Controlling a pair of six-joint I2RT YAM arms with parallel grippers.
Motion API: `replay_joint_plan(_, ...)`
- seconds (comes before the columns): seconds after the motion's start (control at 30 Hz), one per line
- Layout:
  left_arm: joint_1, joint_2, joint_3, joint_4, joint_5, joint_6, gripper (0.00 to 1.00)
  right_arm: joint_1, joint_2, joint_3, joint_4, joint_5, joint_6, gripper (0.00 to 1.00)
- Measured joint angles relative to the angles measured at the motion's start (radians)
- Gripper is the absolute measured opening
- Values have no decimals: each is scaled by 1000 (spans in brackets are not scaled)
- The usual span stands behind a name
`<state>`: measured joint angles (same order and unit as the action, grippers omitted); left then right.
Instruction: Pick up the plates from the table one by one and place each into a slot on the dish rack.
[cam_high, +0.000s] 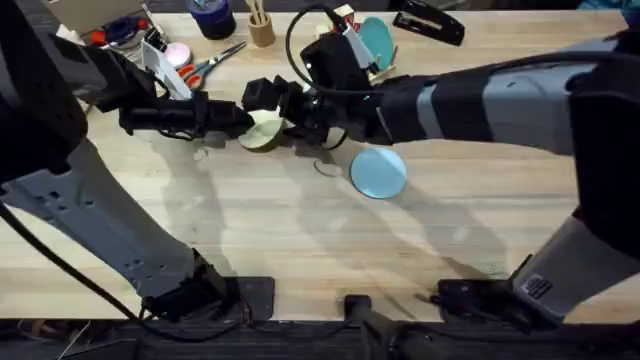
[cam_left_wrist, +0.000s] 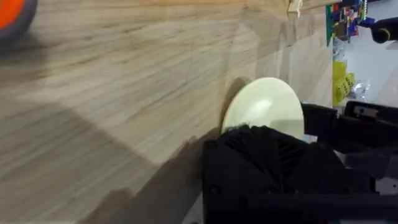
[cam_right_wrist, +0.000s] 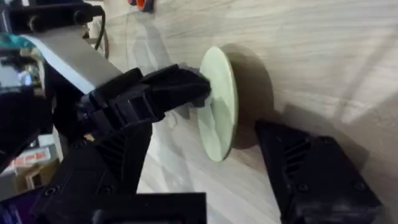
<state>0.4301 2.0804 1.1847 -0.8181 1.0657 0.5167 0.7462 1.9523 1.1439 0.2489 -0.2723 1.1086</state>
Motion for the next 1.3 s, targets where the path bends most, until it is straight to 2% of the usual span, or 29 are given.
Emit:
replay_joint_plan(0.37,0,0,0,0,0,0,38,53,9,2,56,73,86,977)
replay_joint_plan(0.57,0,0,0,0,0,0,38,56,44,3,61,99,111,890)
replay_joint_plan(0.63,0,0,0,0,0,0,38,56,44,3,61,119,114,810)
replay_joint_plan(0.73,0,0,0,0,0,0,38,56,44,3,61,141,118,538)
replay_joint_plan(0.8,0,0,0,0,1,0,37,56,44,3,54,153,119,272)
replay_joint_plan(0.9,2,0,0,0,3,0,38,54,49,3,39,165,119,76)
replay_joint_plan(0.97,3,0,0,2,5,0,38,52,50,3,47,168,119,38)
replay_joint_plan(1.3,6,0,1,-20,5,0,39,52,50,3,49,168,118,31)
